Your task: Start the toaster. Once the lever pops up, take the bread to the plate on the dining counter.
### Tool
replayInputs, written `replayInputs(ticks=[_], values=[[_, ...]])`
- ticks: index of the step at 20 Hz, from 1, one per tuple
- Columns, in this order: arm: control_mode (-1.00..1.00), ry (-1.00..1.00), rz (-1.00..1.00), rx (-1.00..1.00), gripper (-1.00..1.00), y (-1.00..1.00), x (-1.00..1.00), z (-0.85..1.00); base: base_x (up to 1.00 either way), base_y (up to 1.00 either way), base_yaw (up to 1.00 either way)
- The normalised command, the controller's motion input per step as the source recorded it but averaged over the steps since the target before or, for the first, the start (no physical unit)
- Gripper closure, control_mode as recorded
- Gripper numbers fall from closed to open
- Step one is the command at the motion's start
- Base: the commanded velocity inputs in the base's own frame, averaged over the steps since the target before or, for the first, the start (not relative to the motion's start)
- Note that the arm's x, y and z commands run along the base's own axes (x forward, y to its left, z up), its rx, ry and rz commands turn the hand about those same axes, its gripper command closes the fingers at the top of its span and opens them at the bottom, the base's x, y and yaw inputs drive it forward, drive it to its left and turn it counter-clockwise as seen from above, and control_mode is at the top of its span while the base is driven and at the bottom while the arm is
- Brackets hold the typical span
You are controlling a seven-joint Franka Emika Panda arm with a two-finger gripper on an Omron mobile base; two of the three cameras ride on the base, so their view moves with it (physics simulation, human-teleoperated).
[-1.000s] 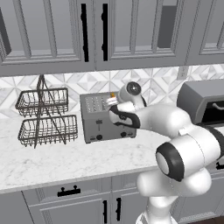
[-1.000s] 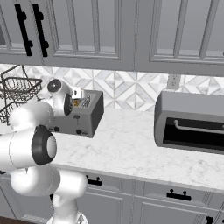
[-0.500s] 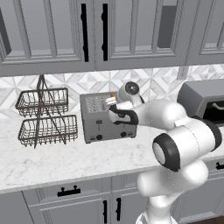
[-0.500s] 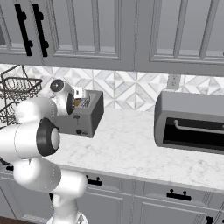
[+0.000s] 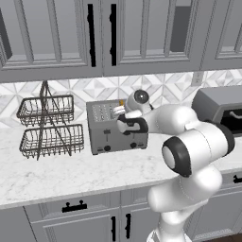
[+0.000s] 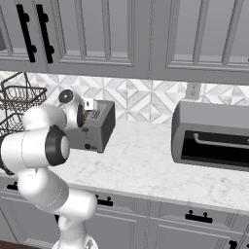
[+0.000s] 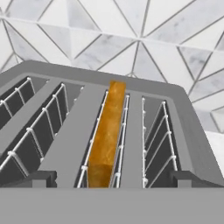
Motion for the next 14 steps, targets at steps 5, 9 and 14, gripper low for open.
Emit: replayInputs(ticks=[5,9,14], values=[[-1.00,0.00,0.00,0.00,-1.00,0.04,0.06,-0.12,0.00,0.00,0.00],[-1.00,0.00,0.00,0.00,-1.00,0.08,0.06,0.00,0.00,0.00,0.00],[-1.00,0.00,0.00,0.00,-1.00,0.05,0.16,0.00,0.00,0.00,0.00]])
